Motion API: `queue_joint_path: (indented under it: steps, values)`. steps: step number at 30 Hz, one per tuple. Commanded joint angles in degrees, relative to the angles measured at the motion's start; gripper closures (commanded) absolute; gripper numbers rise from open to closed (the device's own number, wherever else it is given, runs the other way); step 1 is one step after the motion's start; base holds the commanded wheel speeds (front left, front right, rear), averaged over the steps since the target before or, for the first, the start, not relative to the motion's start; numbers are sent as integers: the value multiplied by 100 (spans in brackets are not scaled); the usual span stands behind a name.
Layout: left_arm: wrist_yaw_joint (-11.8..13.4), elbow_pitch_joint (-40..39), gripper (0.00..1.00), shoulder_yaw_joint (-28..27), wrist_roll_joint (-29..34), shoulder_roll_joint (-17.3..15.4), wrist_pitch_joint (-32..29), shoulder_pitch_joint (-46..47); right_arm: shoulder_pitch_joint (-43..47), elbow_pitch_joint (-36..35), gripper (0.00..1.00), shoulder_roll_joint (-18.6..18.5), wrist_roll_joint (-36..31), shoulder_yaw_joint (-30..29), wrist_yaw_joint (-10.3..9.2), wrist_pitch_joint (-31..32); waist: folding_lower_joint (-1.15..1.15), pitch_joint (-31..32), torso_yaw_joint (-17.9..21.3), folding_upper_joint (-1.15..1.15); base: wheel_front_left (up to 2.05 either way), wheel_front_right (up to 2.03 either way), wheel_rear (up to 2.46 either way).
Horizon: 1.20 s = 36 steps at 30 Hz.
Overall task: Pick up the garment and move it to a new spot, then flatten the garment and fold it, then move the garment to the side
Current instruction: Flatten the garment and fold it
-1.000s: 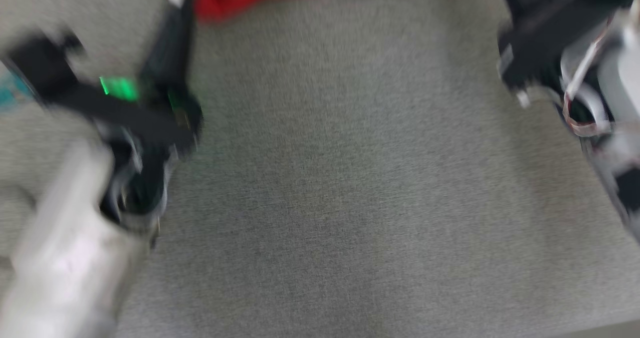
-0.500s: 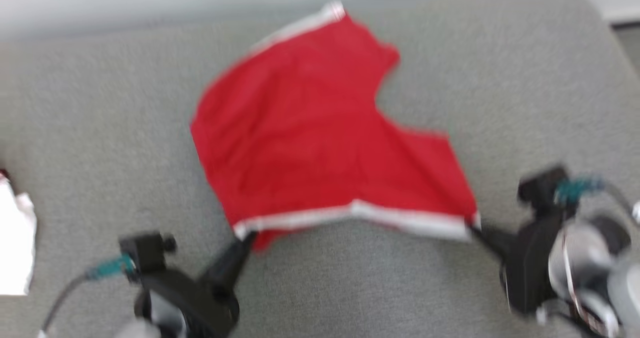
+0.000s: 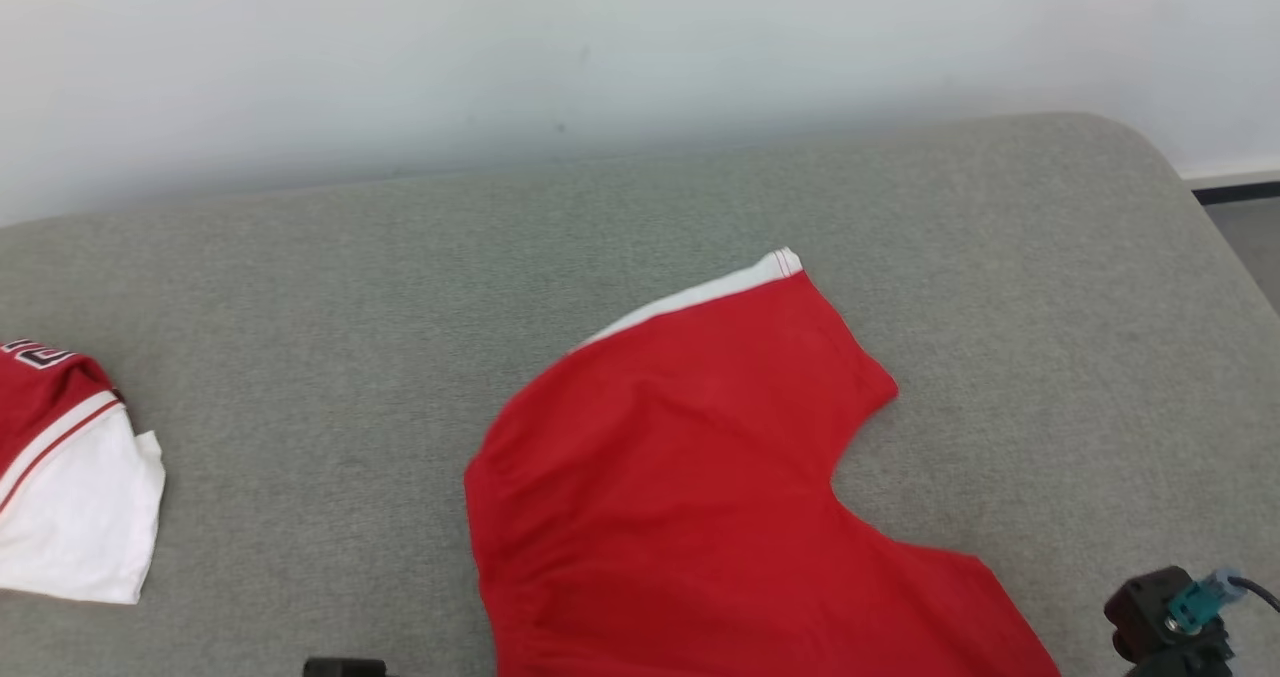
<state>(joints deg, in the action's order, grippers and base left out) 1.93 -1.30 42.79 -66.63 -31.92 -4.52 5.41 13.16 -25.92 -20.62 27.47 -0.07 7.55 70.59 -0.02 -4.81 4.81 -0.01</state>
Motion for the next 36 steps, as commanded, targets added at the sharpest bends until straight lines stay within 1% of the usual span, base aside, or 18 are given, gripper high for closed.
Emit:
queue_joint_path:
  steps: [1, 4, 5, 7, 8, 13, 18, 20, 21, 22, 23, 25, 27, 32, 36]
  values:
    - [48, -79, 100, 30, -5, -24, -47, -108, 97, -60, 100, -3, -121, -50, -11, 93, 2, 103, -127, 1, 0, 0, 0]
    - [168, -286, 100, 120, 0, -101, -177, -227, 245, -249, 100, 82, -273, -207, -11, 319, 2, 153, -224, 1, 0, 0, 0]
    - [190, -414, 100, 84, -80, -42, -103, -284, 181, -409, 100, 107, -324, -264, -11, 259, 2, 161, -290, 1, 0, 0, 0]
    - [183, -479, 100, 19, -133, 22, -38, -262, -3, -469, 100, 103, -332, -265, -11, 114, 2, 166, -354, 1, 0, 0, 0]
    - [197, -488, 100, -30, -144, 128, 16, -130, -244, -408, 100, -73, -445, -184, -11, -71, 2, 159, -424, 1, 0, 0, 0]
    - [176, -415, 100, -117, -241, 550, 36, 333, -1035, 103, 100, -354, -623, 52, -11, -666, 2, 118, -628, 1, 0, 0, 0]
    - [167, -17, 100, -149, -181, 922, -17, 913, -2017, 994, 100, -704, -820, 366, -11, -1383, 2, 19, -774, 1, 0, 0, 0]
    - [108, 204, 100, -198, -274, 1114, 6, 1113, -2418, 1380, 100, -882, -972, 577, -12, -1699, 2, -40, -839, 1, 0, 0, 0]
    - [97, 333, 100, -240, -304, 1191, 42, 1207, -2589, 1568, 100, -879, -986, 690, -11, -1843, 2, -70, -866, 1, 0, 0, 0]
    - [97, 333, 100, -240, -304, 1191, 42, 1207, -2589, 1568, 100, -879, -986, 690, -11, -1843, 2, -70, -866, 1, 0, 0, 0]
    - [65, 460, 100, -268, -301, 1261, 70, 1293, -2792, 1748, 100, -855, -1038, 777, -11, -2012, 2, -103, -883, 1, 0, 0, 0]
    - [93, 733, 100, -350, -264, 1420, 190, 1480, -3170, 2111, 100, -902, -1194, 958, -12, -2250, 2, -204, -919, 1, 0, 0, 0]
    - [125, 995, 100, -408, -132, 1520, 328, 1710, -3553, 2490, 100, -865, -1316, 1112, -11, -2497, 2, -342, -957, 1, 0, 0, 0]
    - [13, 1603, 100, -515, -18, 1770, 588, 2200, -4414, 3436, 100, -742, -1419, 1518, -12, -3120, 2, -727, -1055, 1, 0, 0, 0]
    - [-107, 2037, 100, -536, 95, 1964, 758, 2567, -4999, 4131, 100, -618, -1494, 1615, -12, -3689, 2, -1010, -1160, 1, 0, 0, 0]
